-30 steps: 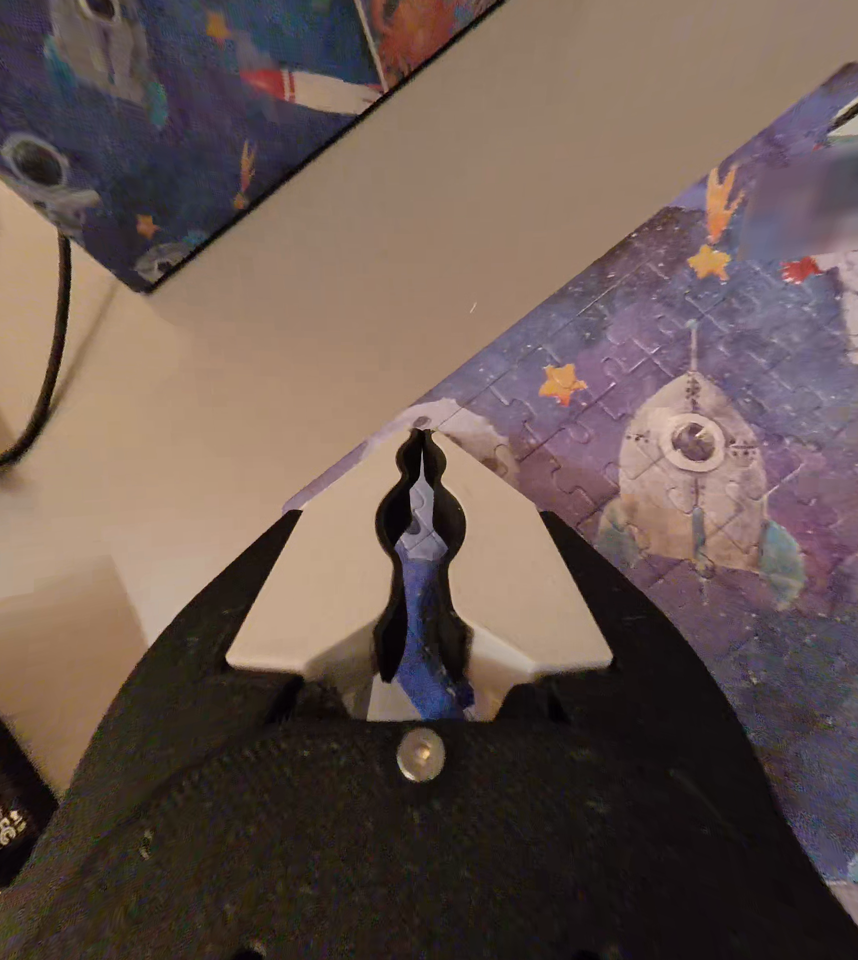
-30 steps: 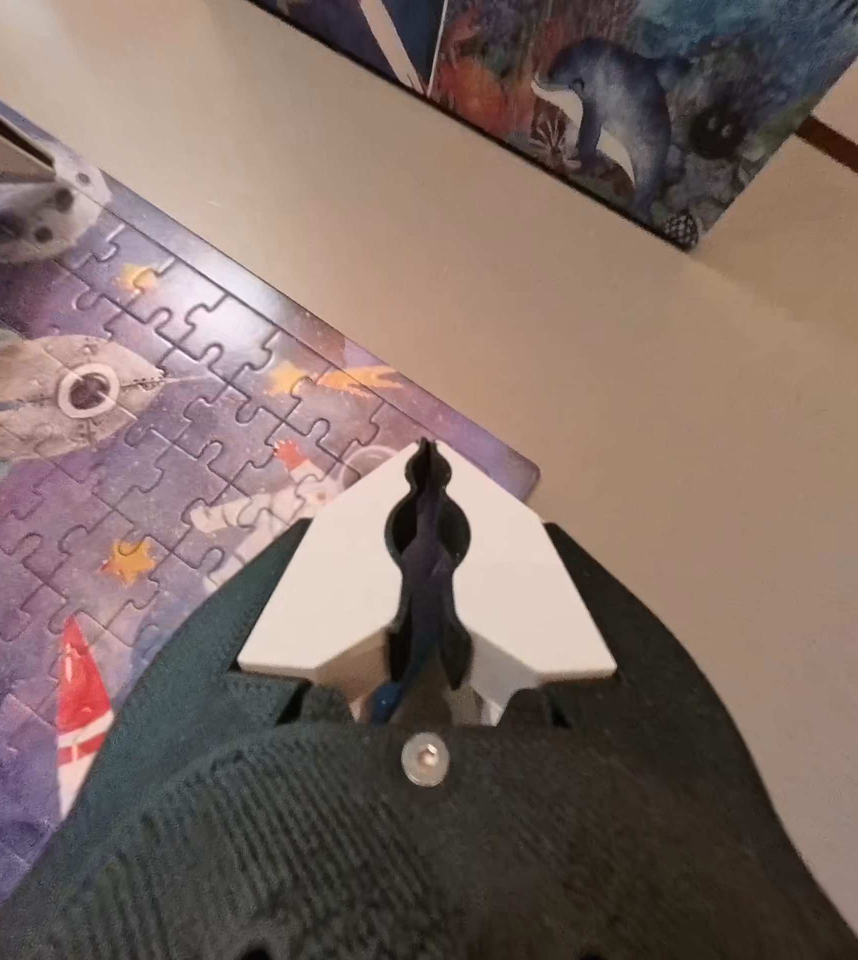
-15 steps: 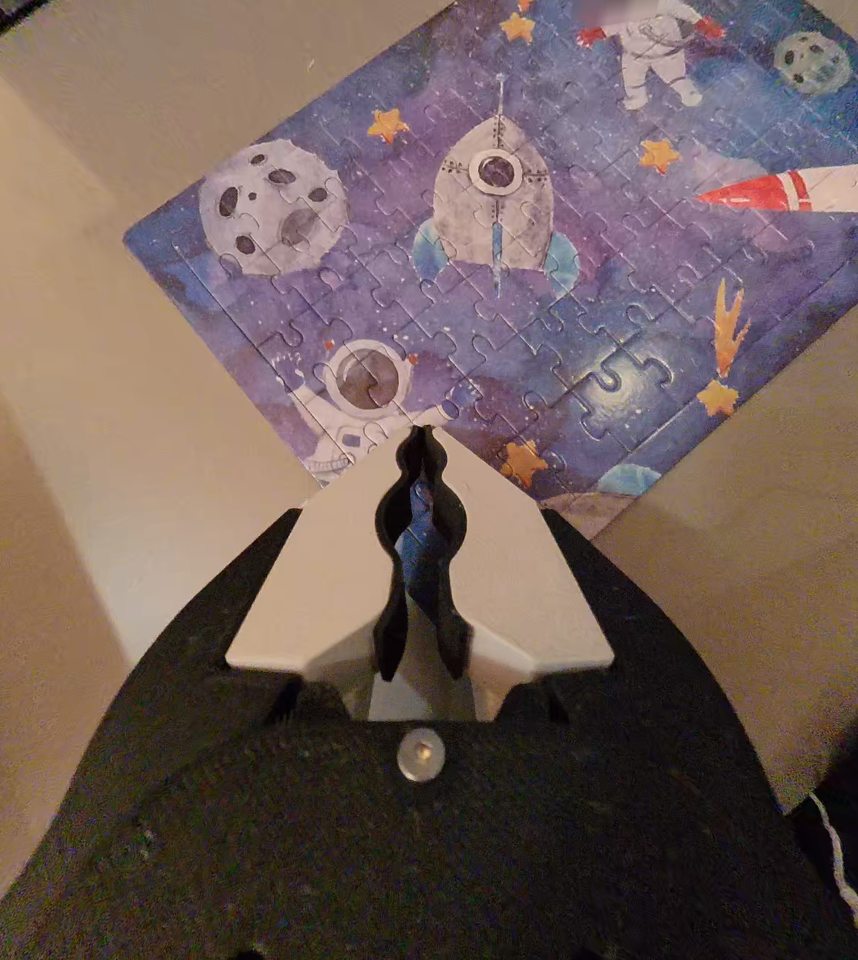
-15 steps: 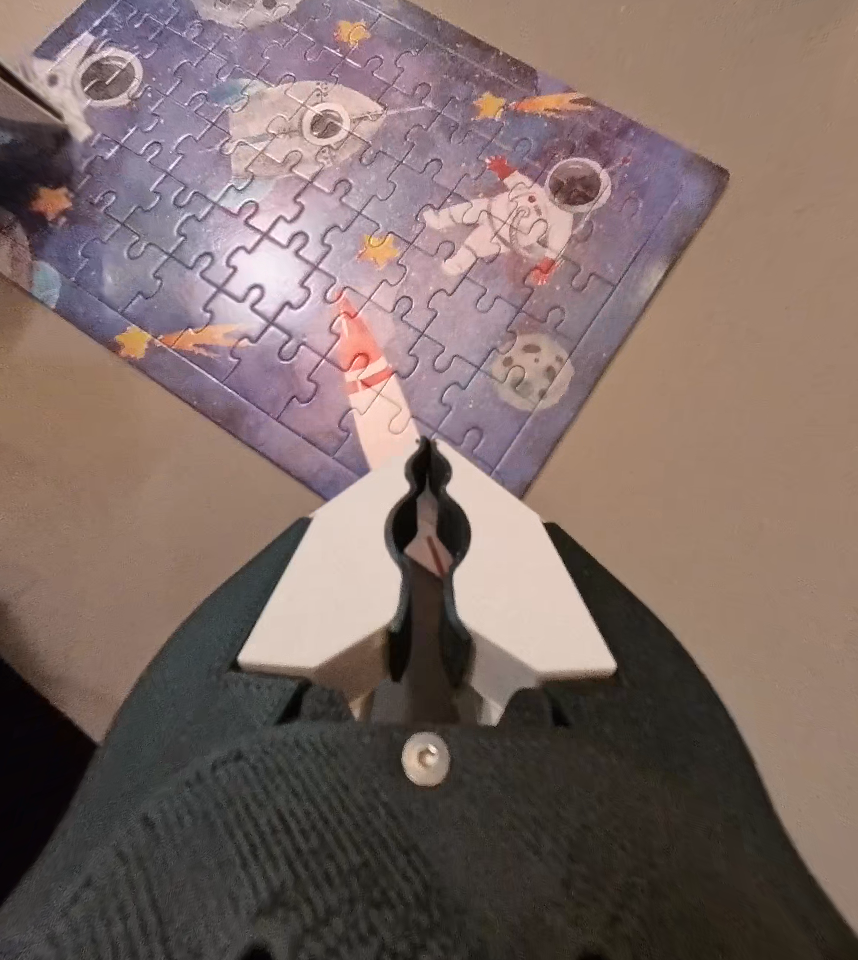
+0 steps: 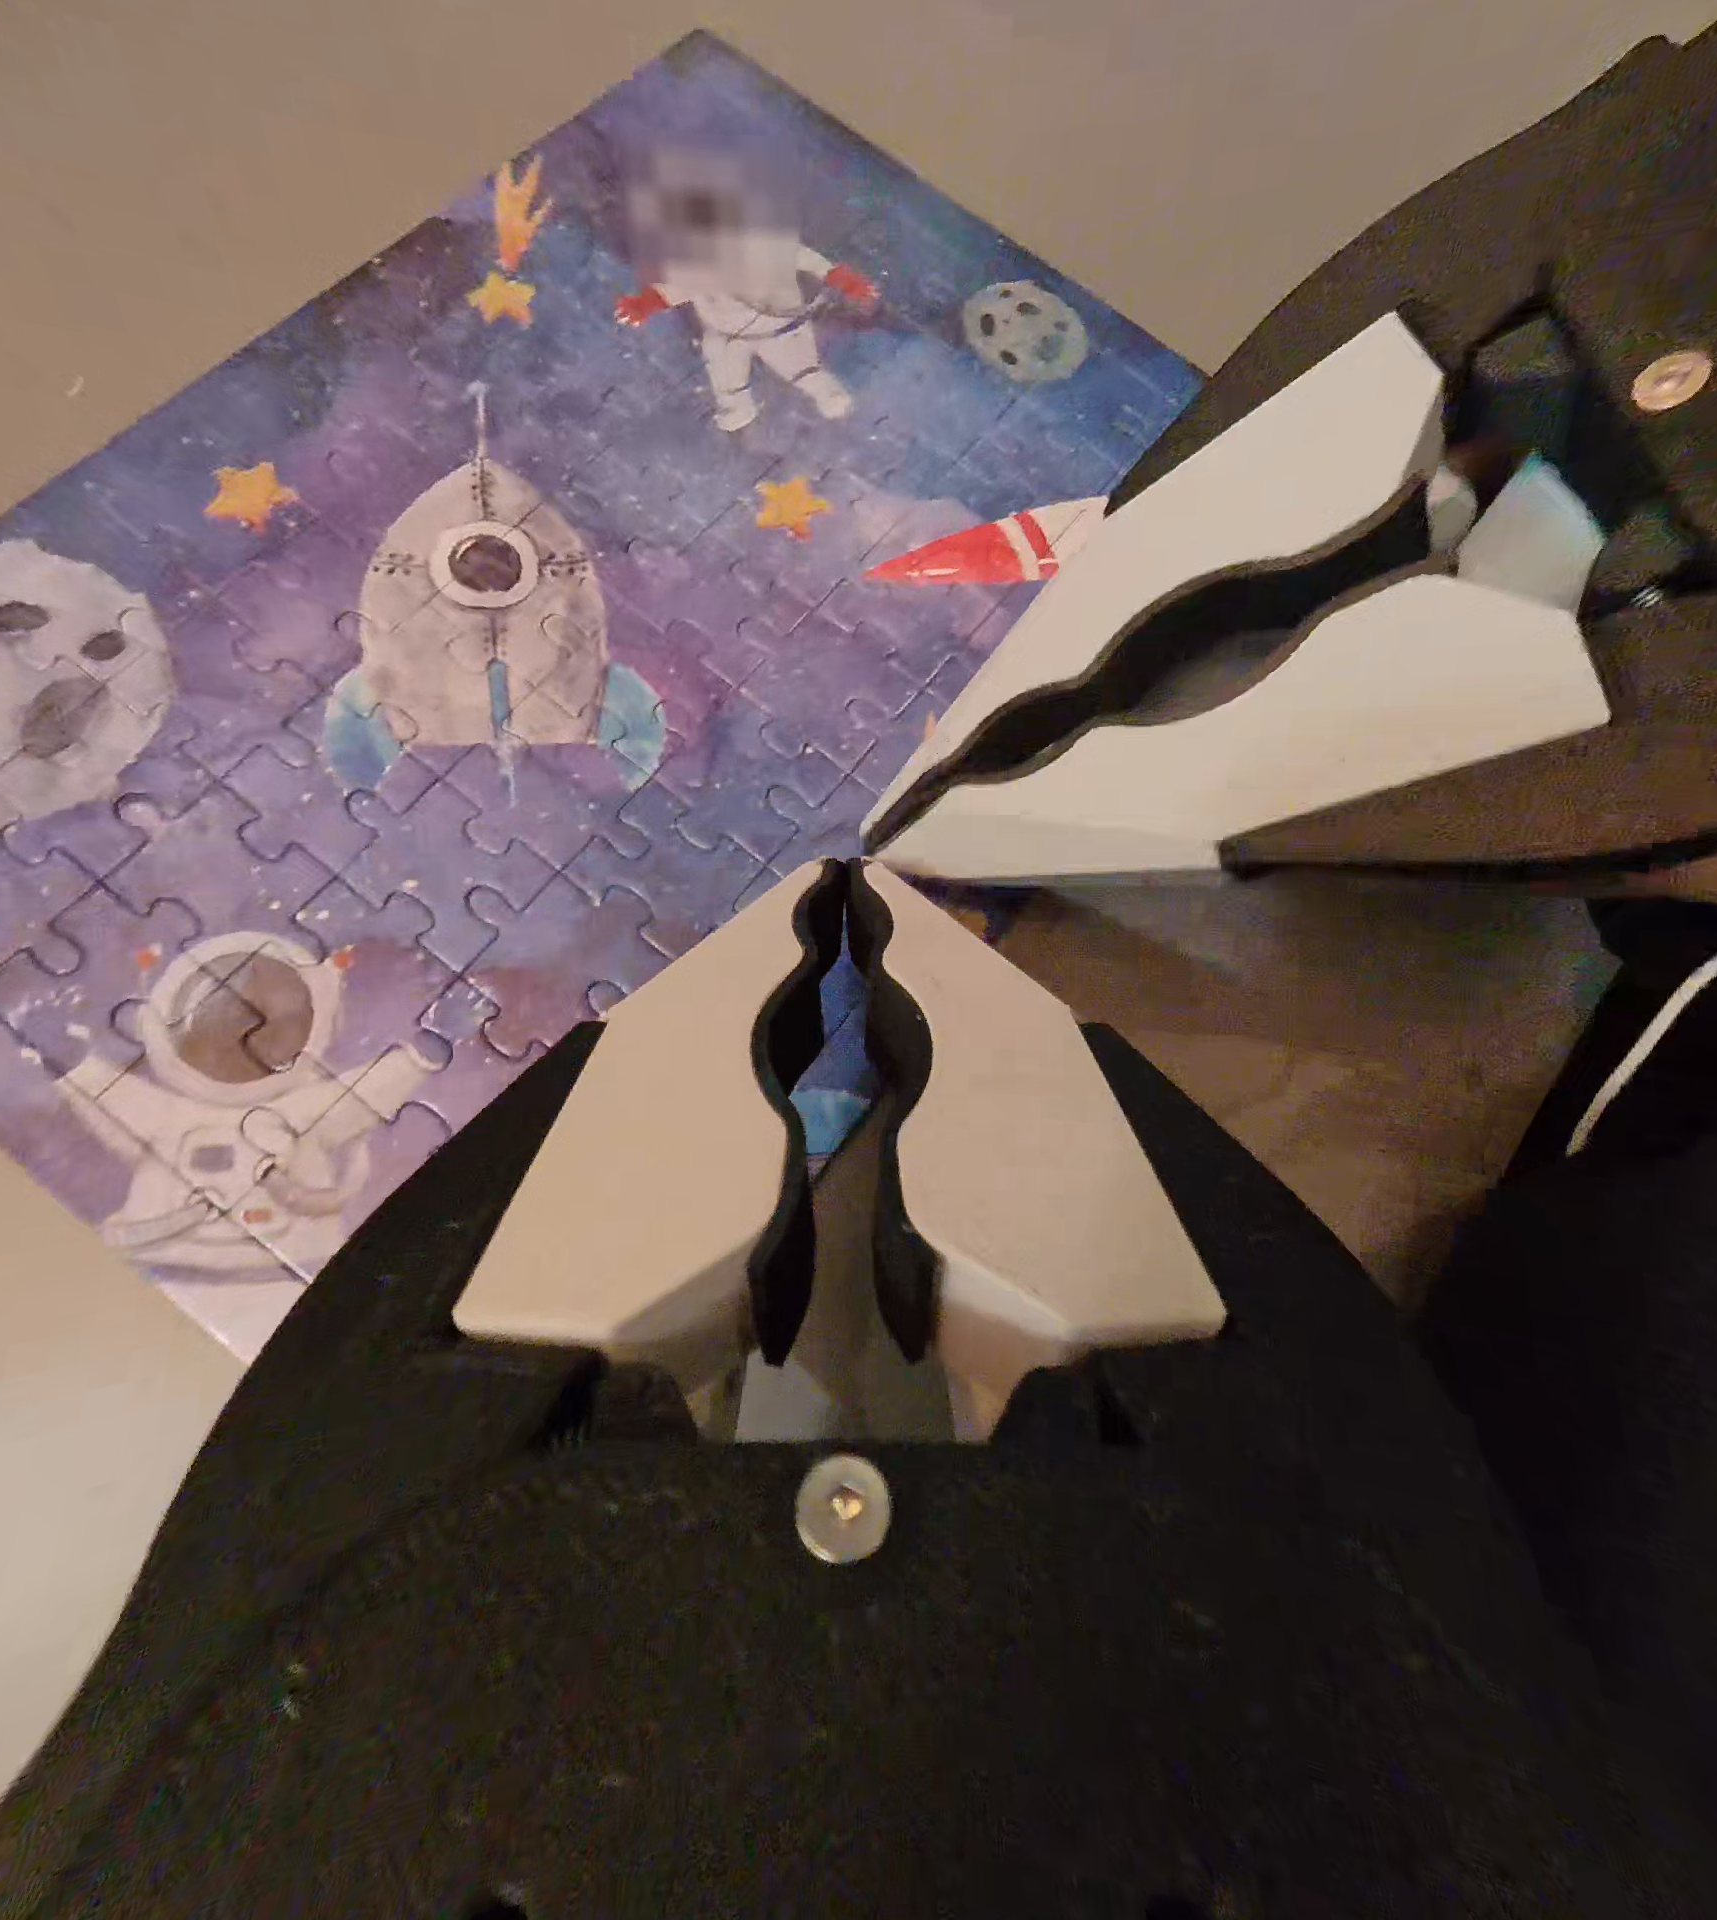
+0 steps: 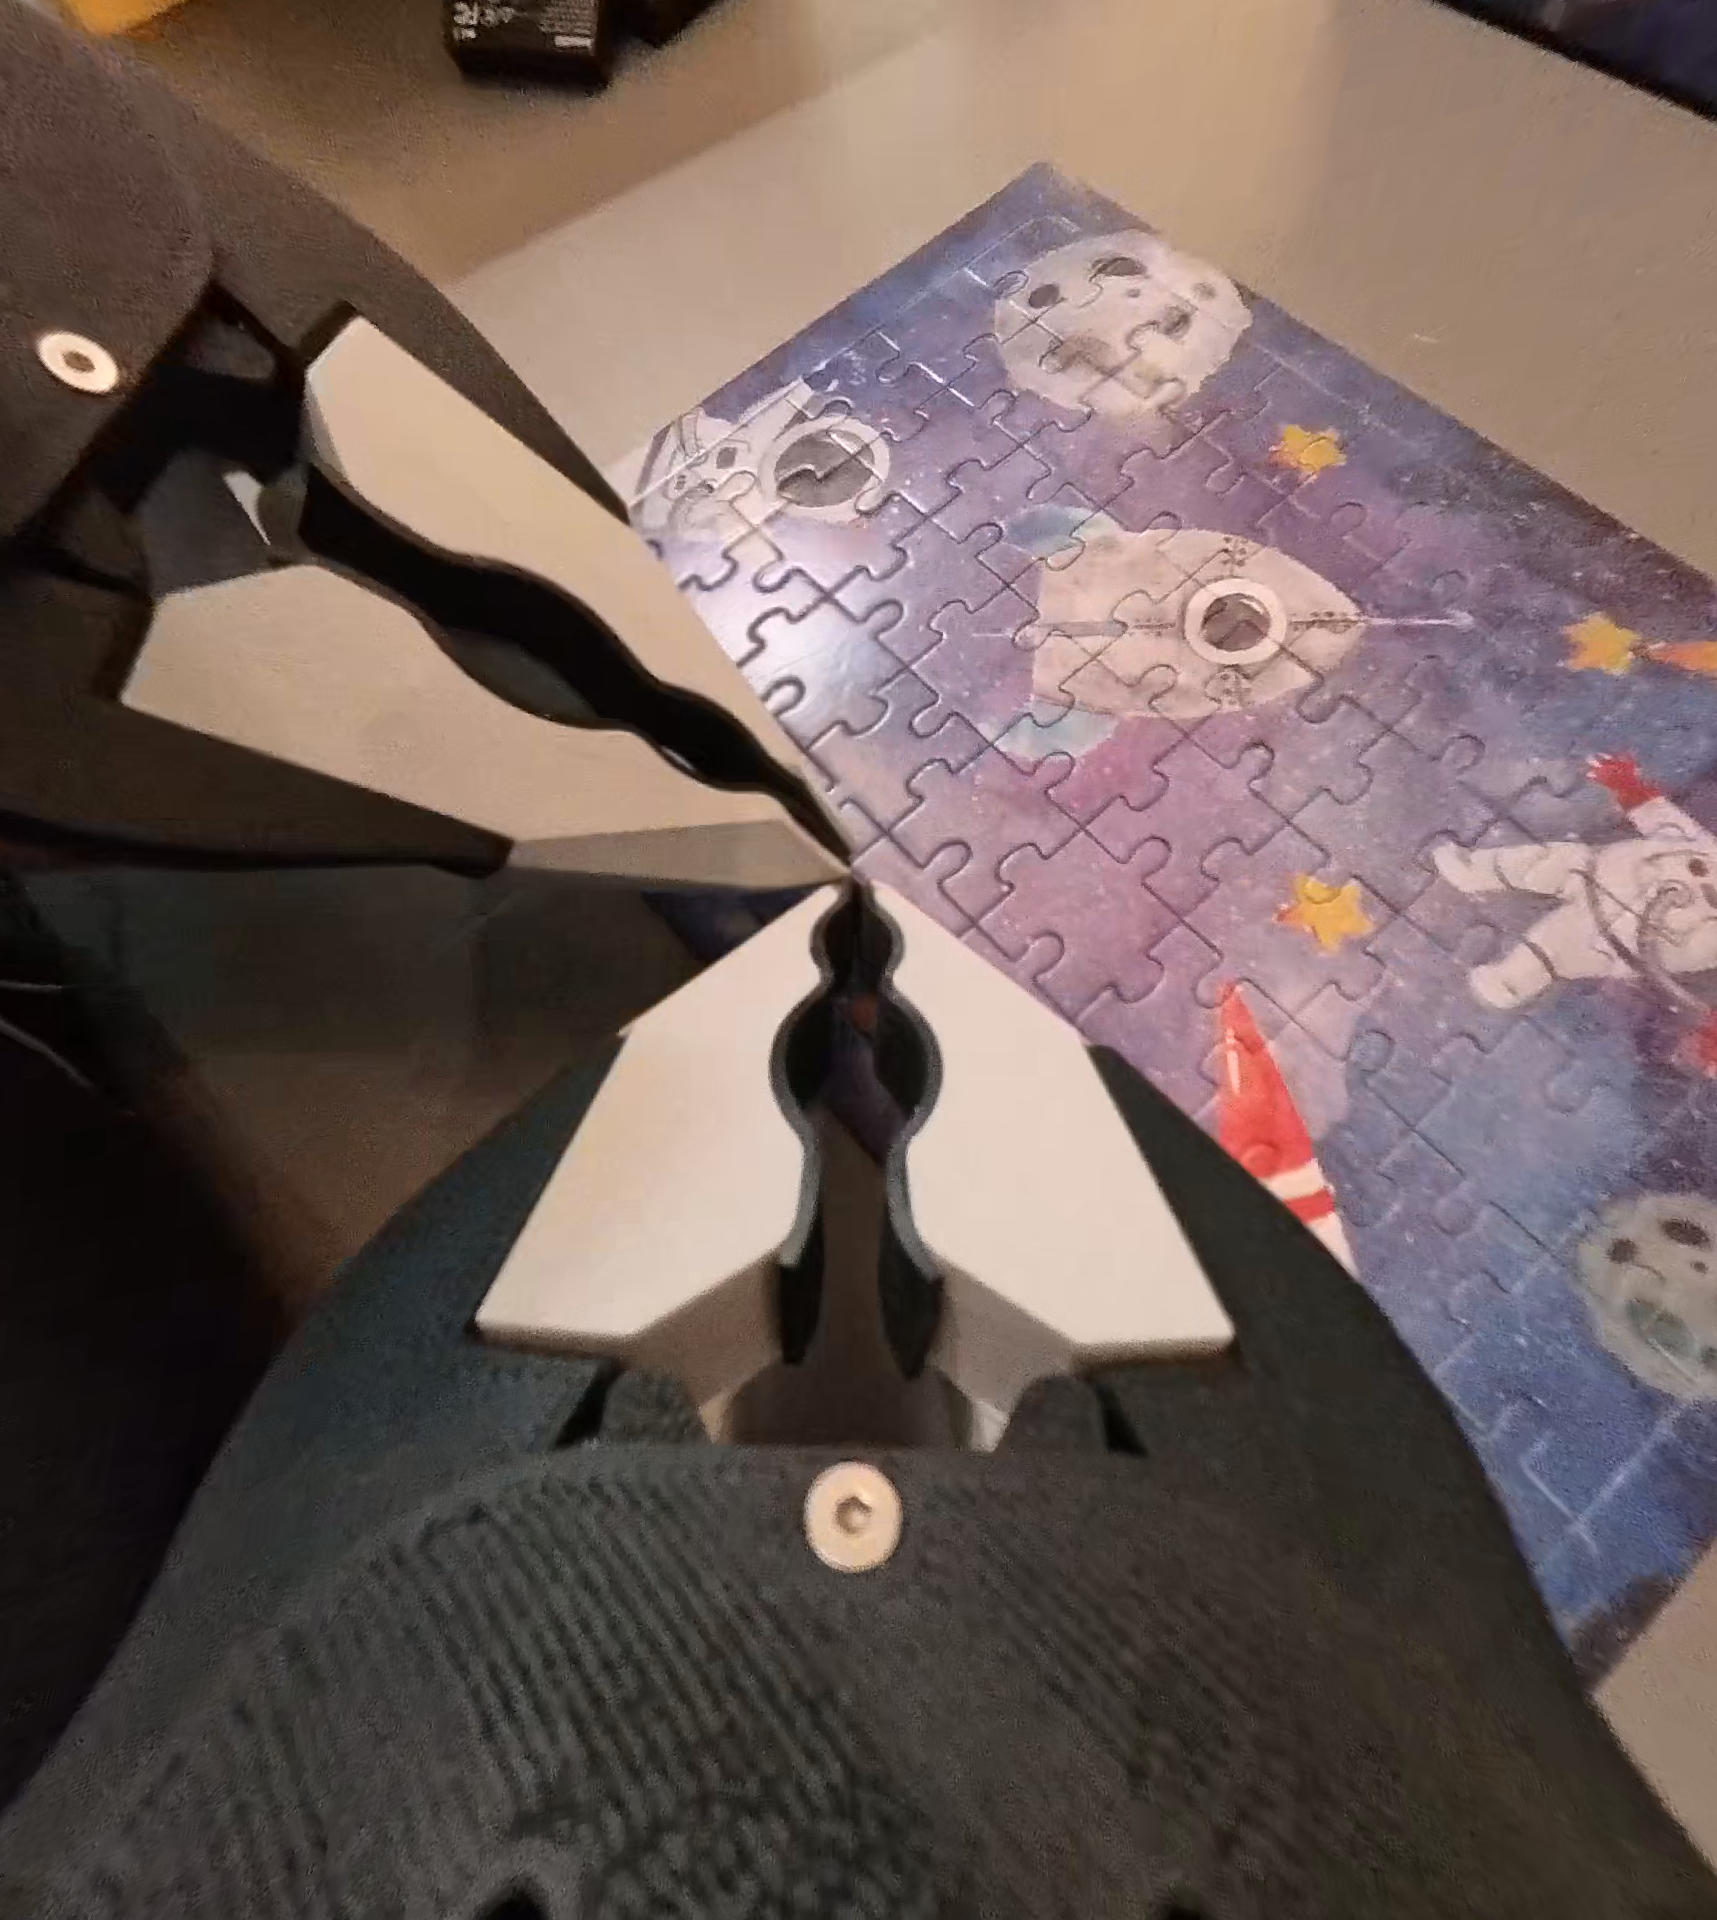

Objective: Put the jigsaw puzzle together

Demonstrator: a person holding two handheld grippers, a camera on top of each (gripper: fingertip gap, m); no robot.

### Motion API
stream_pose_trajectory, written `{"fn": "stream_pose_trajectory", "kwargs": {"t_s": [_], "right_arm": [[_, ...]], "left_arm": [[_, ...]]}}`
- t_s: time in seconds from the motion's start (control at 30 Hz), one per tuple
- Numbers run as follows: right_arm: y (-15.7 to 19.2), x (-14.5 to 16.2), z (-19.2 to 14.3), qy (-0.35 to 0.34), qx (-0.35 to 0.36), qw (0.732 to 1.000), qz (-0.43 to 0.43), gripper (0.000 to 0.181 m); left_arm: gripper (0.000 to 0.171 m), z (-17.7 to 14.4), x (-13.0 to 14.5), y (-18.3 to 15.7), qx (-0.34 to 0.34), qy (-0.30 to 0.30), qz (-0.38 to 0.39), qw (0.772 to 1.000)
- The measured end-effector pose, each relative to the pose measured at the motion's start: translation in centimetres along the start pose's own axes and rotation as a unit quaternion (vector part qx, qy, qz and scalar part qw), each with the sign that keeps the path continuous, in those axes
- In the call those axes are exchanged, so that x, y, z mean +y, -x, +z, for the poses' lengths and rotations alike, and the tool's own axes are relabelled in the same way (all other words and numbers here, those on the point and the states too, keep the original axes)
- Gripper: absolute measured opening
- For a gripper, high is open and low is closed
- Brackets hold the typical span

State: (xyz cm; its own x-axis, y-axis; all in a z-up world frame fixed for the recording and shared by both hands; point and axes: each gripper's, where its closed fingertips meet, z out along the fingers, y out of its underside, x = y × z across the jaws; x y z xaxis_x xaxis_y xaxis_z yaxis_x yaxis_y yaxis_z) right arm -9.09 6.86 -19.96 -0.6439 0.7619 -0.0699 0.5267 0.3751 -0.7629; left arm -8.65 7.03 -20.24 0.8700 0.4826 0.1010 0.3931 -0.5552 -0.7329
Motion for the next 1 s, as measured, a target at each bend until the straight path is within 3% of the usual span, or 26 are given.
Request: {"fn": "stream_pose_trajectory", "kwargs": {"t_s": [0.13, 0.23, 0.37, 0.47, 0.53, 0.77, 0.87, 1.0], "right_arm": [[-0.5, 1.2, 0.2, 0.022, 0.007, 1.0, 0.006, 0.0], [-3.5, 2.9, -2.2, 0.039, 0.056, 0.998, 0.017, 0.0], [-8.6, 6.3, -6.7, 0.062, 0.125, 0.988, 0.073, 0.0], [-9.5, 7.1, -7.8, 0.067, 0.14, 0.985, 0.076, 0.0], [-9.5, 6.5, -7.3, 0.071, 0.149, 0.985, 0.054, 0.0], [-4.4, -0.6, -1.2, 0.006, 0.051, 0.999, 0.016, 0.0], [-2.7, -1.0, 1.2, 0.017, 0.019, 1.0, 0.002, 0.0], [-3.9, 0.4, 0.8, 0.032, 0.03, 0.999, 0.011, 0.0]], "left_arm": [[0.0, 0.2, 1.3, 0.3, 0.007, 0.024, -0.016, 1.0], [0.0, -0.9, 2.3, 1.8, -0.015, 0.03, -0.025, 0.999], [0.0, -3.8, 4.3, 6.4, -0.085, 0.04, -0.037, 0.995], [0.0, -4.7, 5.0, 7.6, -0.084, 0.048, -0.054, 0.994], [0.0, -4.5, 4.7, 7.5, -0.087, 0.051, -0.039, 0.994], [0.0, -1.2, -0.3, 3.7, -0.019, -0.005, -0.019, 1.0], [0.0, 0.3, -1.8, 2.7, -0.001, -0.01, -0.014, 1.0], [0.0, 1.6, -0.2, 3.2, 0.0, 0.032, -0.007, 0.999]]}}
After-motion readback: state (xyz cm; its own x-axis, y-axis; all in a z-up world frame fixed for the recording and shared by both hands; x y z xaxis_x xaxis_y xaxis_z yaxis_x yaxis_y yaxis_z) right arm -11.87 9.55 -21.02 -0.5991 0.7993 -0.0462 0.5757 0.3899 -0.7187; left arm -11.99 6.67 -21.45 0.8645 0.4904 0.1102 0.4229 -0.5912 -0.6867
